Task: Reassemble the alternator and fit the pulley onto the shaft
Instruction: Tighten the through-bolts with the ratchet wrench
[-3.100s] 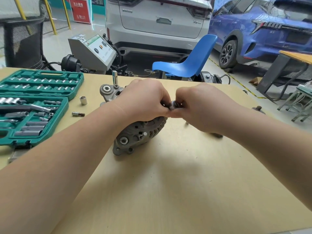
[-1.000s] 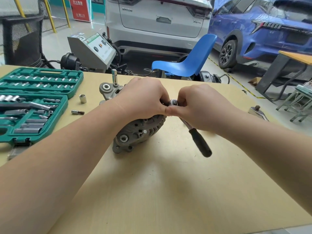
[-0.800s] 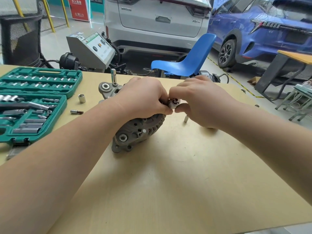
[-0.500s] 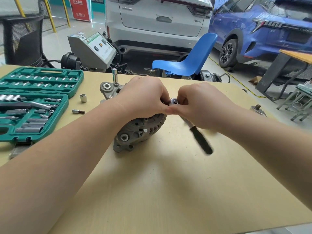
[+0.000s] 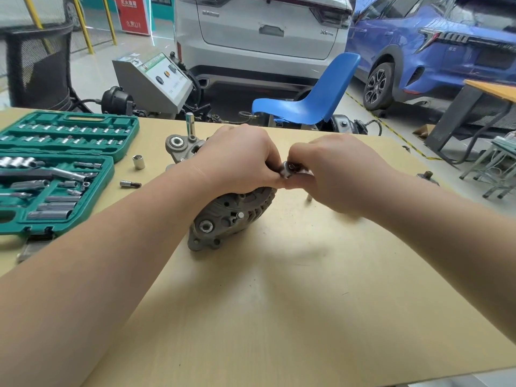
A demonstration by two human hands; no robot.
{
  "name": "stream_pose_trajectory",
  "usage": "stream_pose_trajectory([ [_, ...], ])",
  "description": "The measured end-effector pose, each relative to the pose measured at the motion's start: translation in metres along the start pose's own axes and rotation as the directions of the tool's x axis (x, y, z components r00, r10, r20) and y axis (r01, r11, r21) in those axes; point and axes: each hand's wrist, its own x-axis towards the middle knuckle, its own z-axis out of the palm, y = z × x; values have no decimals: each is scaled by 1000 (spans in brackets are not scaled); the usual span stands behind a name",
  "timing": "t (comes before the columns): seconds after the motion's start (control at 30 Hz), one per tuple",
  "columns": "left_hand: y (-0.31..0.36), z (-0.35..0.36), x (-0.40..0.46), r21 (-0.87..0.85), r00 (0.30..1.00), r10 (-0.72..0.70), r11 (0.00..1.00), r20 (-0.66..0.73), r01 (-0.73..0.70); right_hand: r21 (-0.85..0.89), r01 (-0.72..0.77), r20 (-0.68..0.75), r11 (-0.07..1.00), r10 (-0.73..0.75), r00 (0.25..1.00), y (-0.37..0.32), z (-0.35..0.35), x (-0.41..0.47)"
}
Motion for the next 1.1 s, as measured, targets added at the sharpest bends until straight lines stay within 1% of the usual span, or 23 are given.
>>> stream_pose_trajectory([
  [0.07, 0, -1, 0, 3, 1000, 4, 1000, 15, -4, -11, 80, 8, 997, -80, 997, 5, -5, 2],
  [0.13, 0, 0, -1, -8, 1000, 1, 1000, 15, -1, -35, 82, 26, 996, -82, 996, 4, -8, 5],
  [0.2, 0, 1, -1, -10, 1000, -1, 1000, -3, 1, -21, -1, 13, 1000, 1, 1000, 2, -7, 7],
  [0.27, 0, 1, 0, 4, 1000, -11, 1000, -12, 11, 108, -116, 4, 987, 116, 993, -2, -4, 6],
  [0.3, 0, 1, 1, 9, 1000, -12, 1000, -10, 12, 162, -143, 0, 976, 145, 989, -2, -3, 5],
  [0.33, 0, 1, 1, 13, 1000, -11, 1000, -6, 11, 180, -143, -8, 973, 147, 989, -2, 0, 4],
  [0.4, -1, 0, 1, 10, 1000, -6, 1000, 6, 6, 137, -91, -13, 986, 94, 995, 0, 1, 1],
  [0.47, -2, 0, 1, -3, 1000, -5, 1000, 13, 5, 68, 10, -14, 998, -9, 1000, 5, 0, 0],
  [0.53, -1, 1, 0, -5, 1000, -3, 1000, 22, 3, 60, 77, -21, 995, -76, 997, 7, -3, 2],
  [0.6, -1, 2, 0, -3, 1000, 3, 1000, 12, -3, 114, 19, -8, 993, -18, 1000, 6, -6, 4],
  [0.7, -1, 3, 0, 13, 1000, -9, 1000, 1, 9, 183, -135, -4, 974, 139, 990, 0, -4, 6],
  [0.77, -2, 2, 1, 18, 1000, -14, 1000, 13, 14, 258, -189, -13, 947, 199, 980, -2, -2, 4],
  [0.8, -2, 2, 2, 17, 1000, -13, 1000, 19, 13, 260, -191, -9, 946, 200, 980, -2, -1, 3],
  [0.83, -2, 2, 2, 16, 1000, -12, 1000, 22, 11, 222, -172, -2, 960, 177, 984, -2, -1, 1],
  [0.87, -2, 2, 2, 12, 1000, -9, 1000, 21, 9, 162, -121, -7, 979, 123, 992, 0, -1, 0],
  [0.93, -2, 2, 1, 1, 1000, -1, 1000, 20, 1, 25, 31, -26, 999, -30, 999, 4, -1, 1],
  [0.97, -2, 3, 1, -5, 1000, 2, 1000, 23, -2, 0, 89, -30, 996, -89, 996, 6, -2, 2],
  [1.0, -2, 3, 0, -9, 1000, 4, 1000, 22, -4, 21, 110, -26, 994, -110, 994, 8, -3, 3],
  [1.03, -1, 3, 0, -9, 1000, 6, 1000, 15, -5, 44, 76, -11, 996, -76, 997, 7, -4, 5],
  [1.1, -1, 2, 0, 6, 1000, 7, 1000, 8, -7, 86, -66, 21, 994, 64, 998, 4, -6, 9],
])
